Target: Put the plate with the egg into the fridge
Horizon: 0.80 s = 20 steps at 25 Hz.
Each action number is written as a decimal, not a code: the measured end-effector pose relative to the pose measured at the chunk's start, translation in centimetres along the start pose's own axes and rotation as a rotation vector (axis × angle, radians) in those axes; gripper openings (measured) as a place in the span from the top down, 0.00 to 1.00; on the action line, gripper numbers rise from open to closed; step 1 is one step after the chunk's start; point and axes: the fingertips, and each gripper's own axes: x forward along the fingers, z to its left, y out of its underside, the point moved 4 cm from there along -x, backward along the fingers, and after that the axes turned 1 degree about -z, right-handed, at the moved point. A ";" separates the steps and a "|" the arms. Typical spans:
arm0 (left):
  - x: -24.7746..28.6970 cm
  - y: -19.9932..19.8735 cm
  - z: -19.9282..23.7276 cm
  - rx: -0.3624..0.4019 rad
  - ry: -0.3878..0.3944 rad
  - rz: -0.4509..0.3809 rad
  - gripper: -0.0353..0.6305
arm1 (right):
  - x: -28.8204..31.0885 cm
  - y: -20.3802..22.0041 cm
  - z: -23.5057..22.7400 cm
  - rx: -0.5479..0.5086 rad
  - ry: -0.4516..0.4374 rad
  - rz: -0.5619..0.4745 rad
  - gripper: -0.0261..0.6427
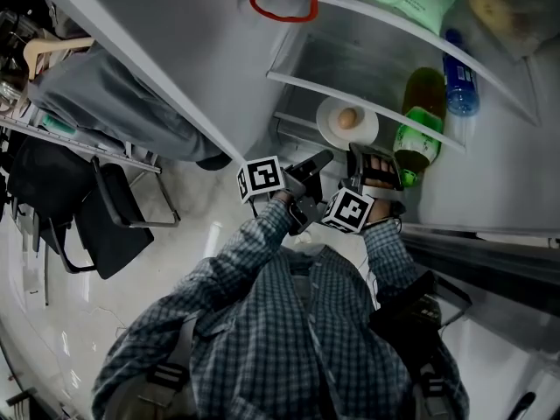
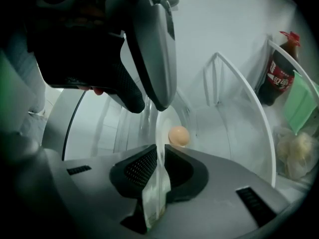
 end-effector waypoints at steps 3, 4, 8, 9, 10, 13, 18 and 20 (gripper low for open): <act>0.4 -0.2 0.2 -0.002 -0.004 -0.001 0.78 | -0.1 -0.2 -0.1 0.045 -0.010 -0.026 0.88; 0.5 -0.3 0.3 -0.005 -0.005 -0.003 0.78 | -0.2 -0.2 -0.2 0.057 -0.013 -0.034 0.86; 1.1 -0.5 0.5 -0.013 -0.004 -0.006 0.78 | -0.3 -0.2 -0.3 0.071 -0.022 -0.041 0.85; 1.2 -0.5 0.4 -0.012 -0.001 -0.004 0.78 | -0.3 -0.2 -0.2 0.073 -0.025 -0.041 0.85; 1.4 -0.6 0.3 -0.010 0.001 -0.003 0.78 | -0.3 -0.2 -0.2 0.078 -0.030 -0.043 0.85; 1.9 -0.6 0.3 -0.010 0.003 0.000 0.78 | -0.4 -0.2 -0.2 0.094 -0.044 -0.045 0.85; 2.3 -0.8 0.4 -0.011 0.001 -0.003 0.78 | -0.7 -0.3 -0.1 0.100 -0.052 -0.045 0.85; 2.4 -0.9 0.5 -0.011 -0.001 -0.007 0.78 | -0.8 -0.4 -0.1 0.108 -0.056 -0.057 0.85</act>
